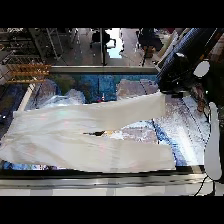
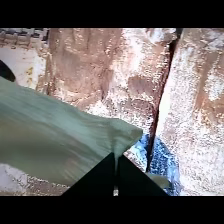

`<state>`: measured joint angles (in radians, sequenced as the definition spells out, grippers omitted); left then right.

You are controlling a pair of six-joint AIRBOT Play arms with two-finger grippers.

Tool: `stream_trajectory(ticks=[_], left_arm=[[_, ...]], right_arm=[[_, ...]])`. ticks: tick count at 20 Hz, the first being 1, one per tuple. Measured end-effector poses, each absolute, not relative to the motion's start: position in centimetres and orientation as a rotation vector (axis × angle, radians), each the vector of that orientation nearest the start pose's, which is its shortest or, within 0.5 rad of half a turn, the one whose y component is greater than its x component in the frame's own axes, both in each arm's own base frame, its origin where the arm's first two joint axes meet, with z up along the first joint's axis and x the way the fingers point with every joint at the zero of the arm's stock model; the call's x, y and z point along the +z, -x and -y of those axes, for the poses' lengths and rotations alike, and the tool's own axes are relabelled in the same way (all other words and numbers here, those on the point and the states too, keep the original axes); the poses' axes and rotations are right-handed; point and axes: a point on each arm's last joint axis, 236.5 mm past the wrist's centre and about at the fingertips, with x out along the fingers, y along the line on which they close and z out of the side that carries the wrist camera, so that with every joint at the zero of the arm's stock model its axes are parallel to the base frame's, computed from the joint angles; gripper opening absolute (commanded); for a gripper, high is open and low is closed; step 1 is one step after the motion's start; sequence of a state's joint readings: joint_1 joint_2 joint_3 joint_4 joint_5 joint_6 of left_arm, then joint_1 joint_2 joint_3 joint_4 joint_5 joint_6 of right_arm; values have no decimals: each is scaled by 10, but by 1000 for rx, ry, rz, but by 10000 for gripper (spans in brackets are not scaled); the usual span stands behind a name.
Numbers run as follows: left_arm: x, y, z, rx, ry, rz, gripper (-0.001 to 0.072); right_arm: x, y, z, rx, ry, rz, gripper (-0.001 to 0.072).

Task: Fold the clothes and pants, and hang the long-sleeved shirts on hangers.

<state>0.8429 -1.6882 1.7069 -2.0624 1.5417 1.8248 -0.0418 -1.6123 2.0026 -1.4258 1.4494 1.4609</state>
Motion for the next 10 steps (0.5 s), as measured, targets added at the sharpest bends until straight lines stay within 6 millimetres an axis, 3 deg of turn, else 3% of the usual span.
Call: stream_trajectory(ticks=[1, 2, 3, 4, 7, 10], left_arm=[[34, -371, -248, 136, 735, -1200, 606], [34, -371, -249, 138, 734, -1197, 606], [34, -372, -250, 140, 733, -1195, 607], [33, -371, -251, 145, 729, -1197, 607], [29, -365, -257, 174, 706, -1221, 606], [20, -350, -270, 241, 669, -1272, 607]], right_arm=[[145, -498, -5, 91, 0, -1062, 17], [131, -501, 3, 52, -2, -1088, 155], [108, -505, 14, 13, -9, -1128, 408], [84, -512, 26, -23, -19, -1163, 496], [11, -519, 61, -70, -90, -1282, 494], [-26, -498, 85, -47, -224, -1393, 424]])
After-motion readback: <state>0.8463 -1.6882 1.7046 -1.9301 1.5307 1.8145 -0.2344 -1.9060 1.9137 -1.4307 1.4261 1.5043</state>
